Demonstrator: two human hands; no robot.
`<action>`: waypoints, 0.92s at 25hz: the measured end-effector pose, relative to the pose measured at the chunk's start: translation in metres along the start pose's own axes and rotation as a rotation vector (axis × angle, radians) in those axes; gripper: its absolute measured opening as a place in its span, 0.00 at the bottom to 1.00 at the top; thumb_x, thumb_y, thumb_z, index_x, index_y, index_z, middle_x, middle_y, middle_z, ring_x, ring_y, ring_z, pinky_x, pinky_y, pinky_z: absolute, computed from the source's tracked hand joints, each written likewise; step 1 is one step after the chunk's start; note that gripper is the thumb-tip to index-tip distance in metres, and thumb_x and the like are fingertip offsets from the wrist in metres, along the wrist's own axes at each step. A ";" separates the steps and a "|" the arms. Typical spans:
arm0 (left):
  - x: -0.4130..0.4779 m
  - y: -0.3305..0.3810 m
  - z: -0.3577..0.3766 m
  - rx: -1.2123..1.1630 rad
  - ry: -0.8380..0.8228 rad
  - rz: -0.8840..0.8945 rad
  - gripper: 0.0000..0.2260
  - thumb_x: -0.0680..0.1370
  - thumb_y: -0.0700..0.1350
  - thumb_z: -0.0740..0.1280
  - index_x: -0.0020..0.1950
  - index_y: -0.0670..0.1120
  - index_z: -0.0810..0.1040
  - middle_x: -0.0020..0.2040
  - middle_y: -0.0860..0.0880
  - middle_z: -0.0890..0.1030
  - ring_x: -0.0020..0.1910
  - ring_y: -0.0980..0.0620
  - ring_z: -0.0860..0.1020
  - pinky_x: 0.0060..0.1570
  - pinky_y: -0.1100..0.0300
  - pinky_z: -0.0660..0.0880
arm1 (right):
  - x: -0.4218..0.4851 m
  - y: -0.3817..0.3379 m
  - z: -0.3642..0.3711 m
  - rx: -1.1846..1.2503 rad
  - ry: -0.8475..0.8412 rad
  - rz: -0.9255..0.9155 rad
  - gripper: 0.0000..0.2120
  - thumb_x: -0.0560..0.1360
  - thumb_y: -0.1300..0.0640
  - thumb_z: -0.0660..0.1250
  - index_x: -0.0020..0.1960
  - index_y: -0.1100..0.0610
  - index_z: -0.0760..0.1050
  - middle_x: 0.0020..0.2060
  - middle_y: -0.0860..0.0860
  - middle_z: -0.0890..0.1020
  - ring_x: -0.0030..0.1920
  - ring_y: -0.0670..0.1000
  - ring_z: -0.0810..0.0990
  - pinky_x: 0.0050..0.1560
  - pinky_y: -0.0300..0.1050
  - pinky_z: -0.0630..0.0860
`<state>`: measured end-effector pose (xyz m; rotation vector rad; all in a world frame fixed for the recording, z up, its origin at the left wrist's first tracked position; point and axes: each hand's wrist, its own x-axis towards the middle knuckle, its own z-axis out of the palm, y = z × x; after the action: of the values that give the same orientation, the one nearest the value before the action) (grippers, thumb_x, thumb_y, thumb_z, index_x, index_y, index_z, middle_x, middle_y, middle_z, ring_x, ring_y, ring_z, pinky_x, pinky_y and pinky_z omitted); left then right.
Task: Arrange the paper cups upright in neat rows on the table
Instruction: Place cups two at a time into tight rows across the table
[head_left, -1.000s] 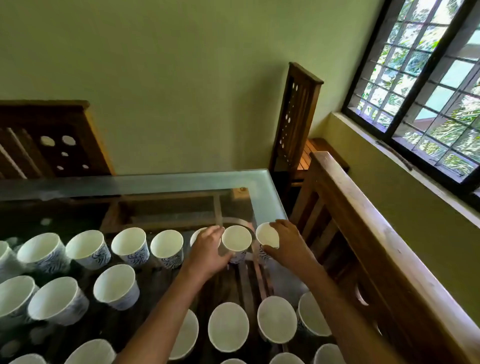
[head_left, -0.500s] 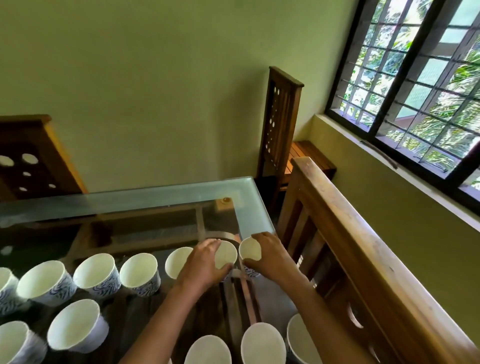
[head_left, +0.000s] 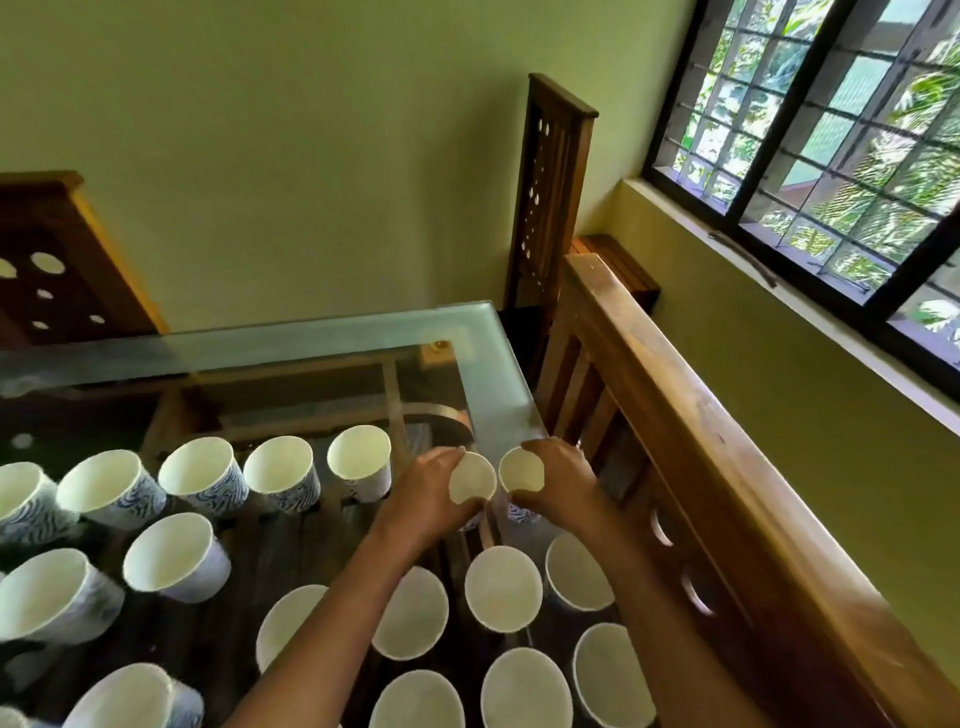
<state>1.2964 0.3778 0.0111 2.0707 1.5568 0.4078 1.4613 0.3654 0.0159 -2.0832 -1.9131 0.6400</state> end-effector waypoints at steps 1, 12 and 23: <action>-0.004 0.002 0.003 -0.003 -0.012 0.003 0.31 0.72 0.52 0.71 0.71 0.48 0.64 0.71 0.48 0.67 0.69 0.49 0.67 0.66 0.56 0.65 | -0.006 0.001 -0.001 0.010 0.001 0.013 0.31 0.72 0.52 0.71 0.71 0.55 0.63 0.69 0.52 0.68 0.68 0.51 0.67 0.66 0.38 0.61; -0.021 0.012 0.018 0.074 -0.026 0.023 0.31 0.71 0.55 0.70 0.71 0.47 0.65 0.70 0.48 0.70 0.67 0.48 0.68 0.66 0.54 0.64 | -0.041 0.013 -0.010 0.139 0.054 -0.047 0.32 0.70 0.56 0.73 0.70 0.62 0.64 0.67 0.56 0.71 0.66 0.53 0.70 0.57 0.28 0.59; -0.022 0.013 0.026 0.041 -0.018 0.027 0.32 0.71 0.56 0.70 0.72 0.48 0.64 0.71 0.49 0.68 0.68 0.49 0.67 0.66 0.55 0.65 | -0.041 0.025 -0.002 0.133 0.078 -0.020 0.33 0.70 0.53 0.73 0.70 0.59 0.65 0.67 0.54 0.70 0.66 0.52 0.70 0.58 0.25 0.58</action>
<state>1.3143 0.3483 -0.0016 2.1230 1.5406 0.3687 1.4823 0.3226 0.0120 -1.9755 -1.7959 0.6521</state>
